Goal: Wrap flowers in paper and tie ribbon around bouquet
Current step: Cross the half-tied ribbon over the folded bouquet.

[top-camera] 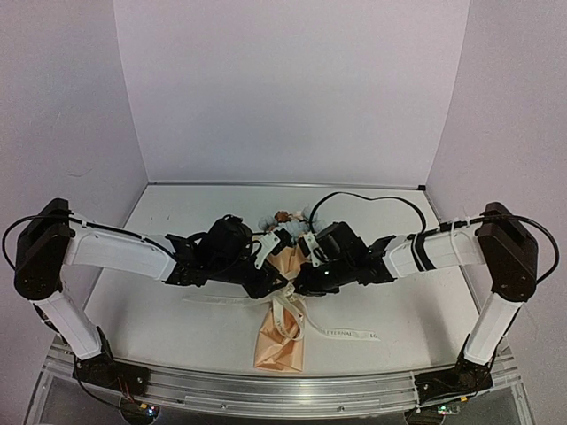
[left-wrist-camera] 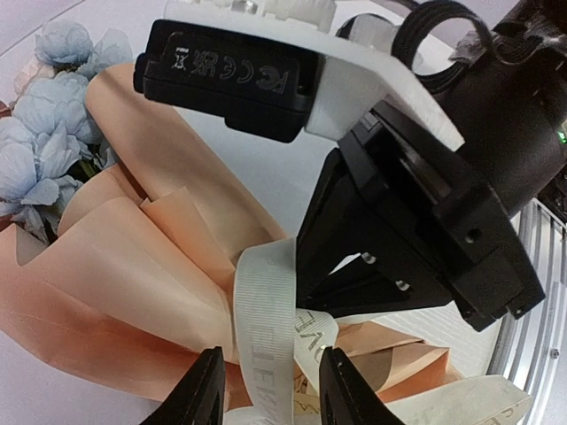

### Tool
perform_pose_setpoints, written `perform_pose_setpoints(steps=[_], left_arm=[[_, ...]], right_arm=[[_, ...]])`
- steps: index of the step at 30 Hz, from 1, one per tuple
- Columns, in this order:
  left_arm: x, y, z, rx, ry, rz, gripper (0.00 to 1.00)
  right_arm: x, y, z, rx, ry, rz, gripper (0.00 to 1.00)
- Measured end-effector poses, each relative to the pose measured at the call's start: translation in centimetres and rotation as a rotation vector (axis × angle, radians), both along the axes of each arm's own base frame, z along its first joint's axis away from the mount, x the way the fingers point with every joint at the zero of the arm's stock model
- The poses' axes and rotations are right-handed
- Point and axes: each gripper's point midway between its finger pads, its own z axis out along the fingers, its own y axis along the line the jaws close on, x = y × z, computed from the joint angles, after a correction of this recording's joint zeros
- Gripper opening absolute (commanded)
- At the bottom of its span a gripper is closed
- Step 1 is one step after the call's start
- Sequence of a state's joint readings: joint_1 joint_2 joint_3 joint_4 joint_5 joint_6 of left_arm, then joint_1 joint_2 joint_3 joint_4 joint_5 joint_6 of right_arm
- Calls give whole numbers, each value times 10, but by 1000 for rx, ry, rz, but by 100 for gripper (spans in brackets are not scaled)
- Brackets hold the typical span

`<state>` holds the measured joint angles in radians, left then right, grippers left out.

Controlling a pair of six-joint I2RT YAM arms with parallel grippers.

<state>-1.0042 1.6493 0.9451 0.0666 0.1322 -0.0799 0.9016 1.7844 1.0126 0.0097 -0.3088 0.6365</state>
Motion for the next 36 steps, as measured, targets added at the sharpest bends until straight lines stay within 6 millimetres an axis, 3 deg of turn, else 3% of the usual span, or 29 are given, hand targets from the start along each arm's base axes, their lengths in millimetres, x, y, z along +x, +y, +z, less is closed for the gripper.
perform_pose_setpoints(steps=[5, 11, 16, 27, 36], left_arm=[[5, 1, -9, 38, 2, 23, 36], [6, 3, -17, 63, 8, 31, 15], [7, 0, -13, 52, 6, 28, 8], [3, -3, -6, 20, 30, 23, 5], [-5, -9, -5, 9, 53, 22, 5]], right_arm=[[0, 0, -1, 10, -9, 0, 0], [1, 0, -2, 20, -17, 0, 0], [1, 0, -4, 30, -28, -2, 0], [3, 1, -2, 92, -78, -11, 0], [15, 10, 16, 180, -130, -36, 0]])
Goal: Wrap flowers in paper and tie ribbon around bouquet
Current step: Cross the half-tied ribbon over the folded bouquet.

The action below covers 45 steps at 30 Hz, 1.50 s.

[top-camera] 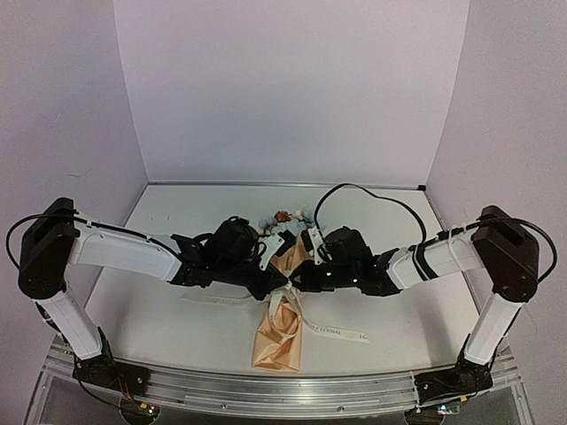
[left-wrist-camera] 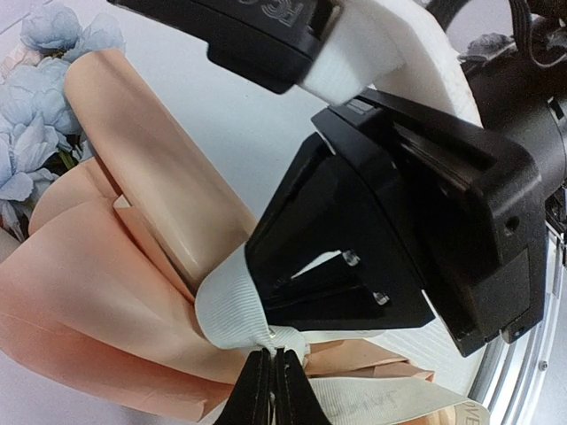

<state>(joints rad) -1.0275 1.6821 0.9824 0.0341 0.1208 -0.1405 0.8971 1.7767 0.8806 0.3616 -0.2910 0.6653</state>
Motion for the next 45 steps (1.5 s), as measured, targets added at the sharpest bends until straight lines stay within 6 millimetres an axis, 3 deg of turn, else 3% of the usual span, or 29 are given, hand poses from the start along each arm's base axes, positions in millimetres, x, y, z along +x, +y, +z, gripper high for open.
perform_pose_setpoints(steps=[8, 15, 25, 30, 36, 40, 45], left_arm=[[-3, -2, 6, -12, -1, 12, 5], [-1, -1, 14, -30, -3, 32, 7], [-4, -2, 13, -27, 18, 16, 18], [-3, -5, 14, -27, 33, 6, 32], [0, -1, 14, -18, 40, 17, 40], [5, 4, 24, -32, 32, 33, 46], [11, 13, 53, -82, -2, 56, 47]], right_arm=[[7, 4, 6, 39, -18, -24, 0], [11, 7, -12, 40, 4, -37, 0], [14, 12, -11, 51, 1, -21, 0], [17, 14, -9, 65, 8, -11, 0], [19, 15, -10, 72, 15, -4, 0], [20, 17, -12, 71, 20, 1, 0], [21, 20, -13, 73, 24, 5, 0]])
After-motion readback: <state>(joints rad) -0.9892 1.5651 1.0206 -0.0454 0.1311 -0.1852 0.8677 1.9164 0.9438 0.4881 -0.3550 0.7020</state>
